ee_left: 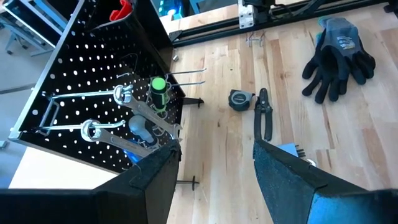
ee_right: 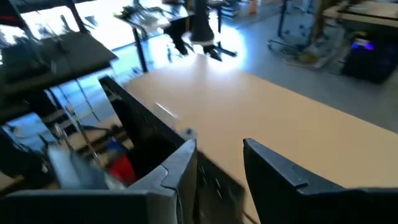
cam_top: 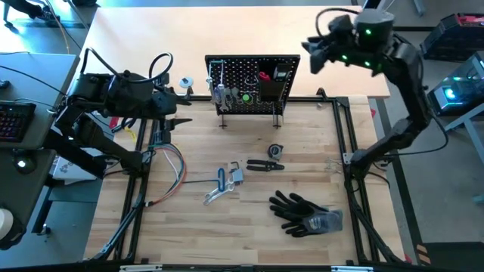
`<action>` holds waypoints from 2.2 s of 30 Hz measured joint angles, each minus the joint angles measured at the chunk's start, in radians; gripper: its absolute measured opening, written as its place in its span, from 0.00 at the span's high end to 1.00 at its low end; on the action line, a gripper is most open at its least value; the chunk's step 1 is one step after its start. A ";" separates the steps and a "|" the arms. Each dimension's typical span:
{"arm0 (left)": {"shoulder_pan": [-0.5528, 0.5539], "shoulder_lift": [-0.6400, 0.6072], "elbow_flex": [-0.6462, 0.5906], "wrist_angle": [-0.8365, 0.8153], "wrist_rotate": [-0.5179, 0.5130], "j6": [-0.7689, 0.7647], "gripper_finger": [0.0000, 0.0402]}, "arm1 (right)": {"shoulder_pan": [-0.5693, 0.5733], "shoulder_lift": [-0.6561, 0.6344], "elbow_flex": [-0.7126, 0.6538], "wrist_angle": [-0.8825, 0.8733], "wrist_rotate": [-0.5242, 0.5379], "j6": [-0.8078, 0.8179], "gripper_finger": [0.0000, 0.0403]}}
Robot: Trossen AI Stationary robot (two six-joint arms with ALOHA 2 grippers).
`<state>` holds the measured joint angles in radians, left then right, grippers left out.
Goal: Hang tools onto peg board
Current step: Put the socket into the black bin on the peg board
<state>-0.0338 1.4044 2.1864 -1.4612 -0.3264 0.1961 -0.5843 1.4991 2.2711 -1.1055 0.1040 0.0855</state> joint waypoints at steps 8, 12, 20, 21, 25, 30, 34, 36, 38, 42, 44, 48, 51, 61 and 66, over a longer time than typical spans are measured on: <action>0.000 0.000 0.000 0.019 0.007 0.041 0.51 | 0.114 -0.053 -0.057 -0.303 0.194 0.059 0.69; 0.000 0.000 0.000 0.026 0.031 0.050 0.51 | 0.172 -0.058 -0.163 -0.408 0.237 0.115 0.69; -0.057 -0.003 0.000 0.052 0.106 0.080 0.51 | 0.267 -0.117 -0.558 -0.322 0.254 0.202 0.69; -0.068 -0.004 0.000 0.063 0.114 0.085 0.51 | 0.272 -0.128 -0.616 -0.298 0.254 0.215 0.69; -0.105 -0.010 0.000 0.077 0.115 0.110 0.51 | 0.285 -0.183 -0.828 -0.214 0.252 0.278 0.69; -0.120 -0.010 0.000 0.077 0.108 0.115 0.51 | 0.294 -0.270 -1.091 -0.032 0.212 0.365 0.69; -0.126 -0.010 0.000 0.077 0.107 0.122 0.51 | 0.300 -0.324 -1.286 0.119 0.238 0.440 0.68; -0.126 -0.010 0.000 0.077 0.107 0.122 0.51 | 0.299 -0.344 -1.377 0.194 0.283 0.473 0.66; -0.126 -0.010 0.000 0.078 0.107 0.123 0.51 | 0.298 -0.354 -1.464 0.286 0.338 0.505 0.62; -0.126 -0.010 0.000 0.079 0.106 0.123 0.51 | 0.278 -0.356 -1.616 0.483 0.494 0.586 0.51; -0.125 -0.010 0.000 0.079 0.106 0.122 0.51 | 0.254 -0.355 -1.680 0.579 0.565 0.638 0.47; -0.125 -0.010 0.000 0.079 0.104 0.120 0.51 | 0.185 -0.355 -1.773 0.724 0.629 0.729 0.45; -0.125 -0.010 0.000 0.079 0.103 0.120 0.51 | 0.116 -0.354 -1.820 0.815 0.626 0.781 0.45; -0.125 0.003 0.000 0.079 0.089 0.129 0.51 | -0.073 -0.345 -1.842 0.968 0.545 0.740 0.45; -0.125 0.008 0.000 0.079 0.089 0.129 0.51 | -0.158 -0.270 -1.842 1.070 0.448 0.674 0.45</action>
<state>-0.1585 1.4120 2.1864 -1.3827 -0.2379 0.3247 -0.7427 1.2296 0.4290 -0.0352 0.5522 0.7593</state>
